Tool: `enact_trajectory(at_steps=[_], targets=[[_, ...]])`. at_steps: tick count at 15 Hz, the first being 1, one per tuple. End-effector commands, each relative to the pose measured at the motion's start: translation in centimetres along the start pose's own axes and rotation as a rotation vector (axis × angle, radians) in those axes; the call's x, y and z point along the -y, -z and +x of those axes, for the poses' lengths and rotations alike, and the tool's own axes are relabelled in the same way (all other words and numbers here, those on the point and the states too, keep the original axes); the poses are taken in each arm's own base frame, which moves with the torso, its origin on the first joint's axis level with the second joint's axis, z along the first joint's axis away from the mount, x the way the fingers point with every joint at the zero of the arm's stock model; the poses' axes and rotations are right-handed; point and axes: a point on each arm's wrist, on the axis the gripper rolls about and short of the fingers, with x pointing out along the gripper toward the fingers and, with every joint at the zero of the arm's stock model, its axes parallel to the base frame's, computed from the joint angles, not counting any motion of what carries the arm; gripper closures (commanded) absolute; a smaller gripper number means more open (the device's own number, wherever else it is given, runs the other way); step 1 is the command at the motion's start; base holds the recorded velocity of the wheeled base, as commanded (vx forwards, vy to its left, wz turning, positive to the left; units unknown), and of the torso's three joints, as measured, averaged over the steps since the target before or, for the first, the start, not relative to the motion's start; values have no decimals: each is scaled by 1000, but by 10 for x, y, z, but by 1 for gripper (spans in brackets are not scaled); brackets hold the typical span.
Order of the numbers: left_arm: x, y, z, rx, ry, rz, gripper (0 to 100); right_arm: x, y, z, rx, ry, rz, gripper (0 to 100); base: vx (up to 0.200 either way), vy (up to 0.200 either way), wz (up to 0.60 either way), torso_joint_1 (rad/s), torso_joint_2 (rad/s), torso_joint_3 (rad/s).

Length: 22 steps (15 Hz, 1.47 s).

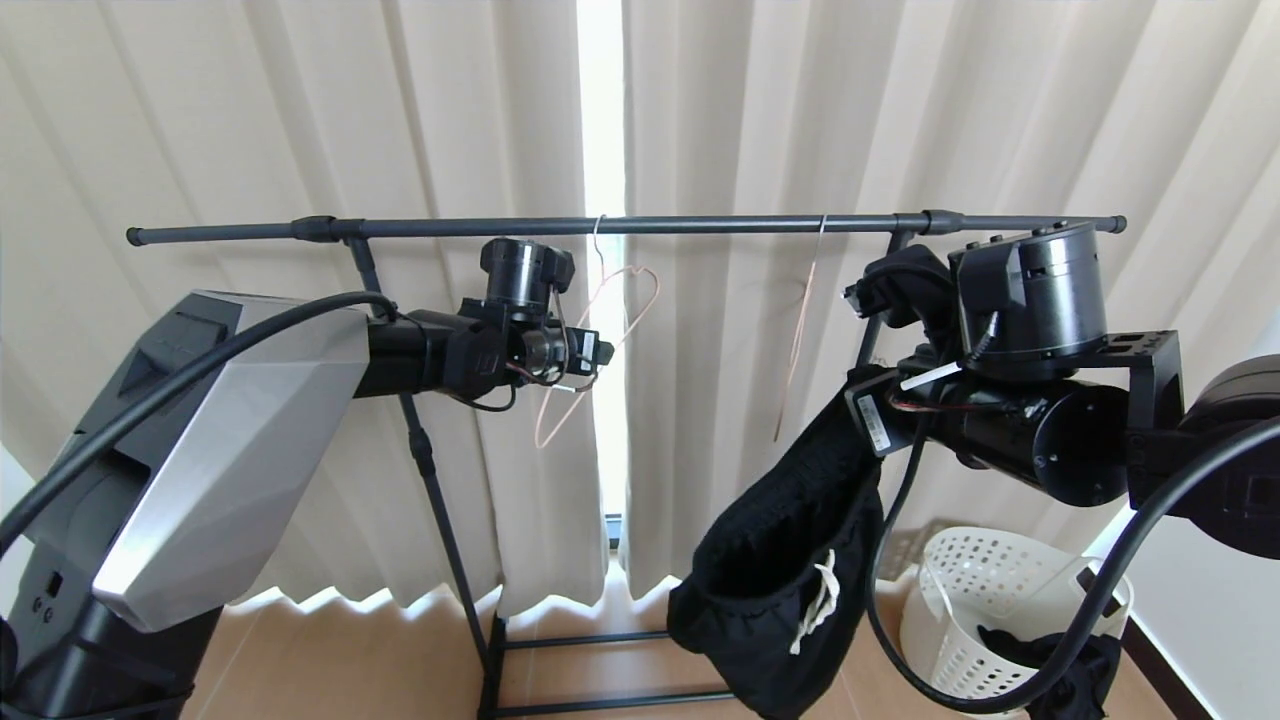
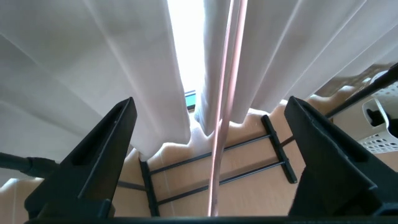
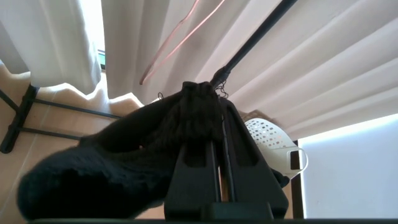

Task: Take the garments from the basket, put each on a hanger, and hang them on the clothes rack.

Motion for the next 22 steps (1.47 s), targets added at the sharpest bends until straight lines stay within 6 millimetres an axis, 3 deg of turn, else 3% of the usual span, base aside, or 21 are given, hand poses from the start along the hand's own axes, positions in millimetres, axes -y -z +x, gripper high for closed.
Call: enact_trajectory(at_steps=[1,20,21,22], targets=[[2,6,5,-15,1,3,0,-1,1,1,-3,-1,-2,100,0,0,0,0,0,0],[5,13,6,-37,-11,7,0,0,1,0,-3,-1,-1,100,0,0,0,0,0,0],[5,13,6,-37,-11,7,100,0,1,0,-3,-1,-1,100,0,0,0,0,0,0],[5,13,6,-37,-11,8,100,0,1,0,-3,-1,-2,100,0,0,0,0,0,0]])
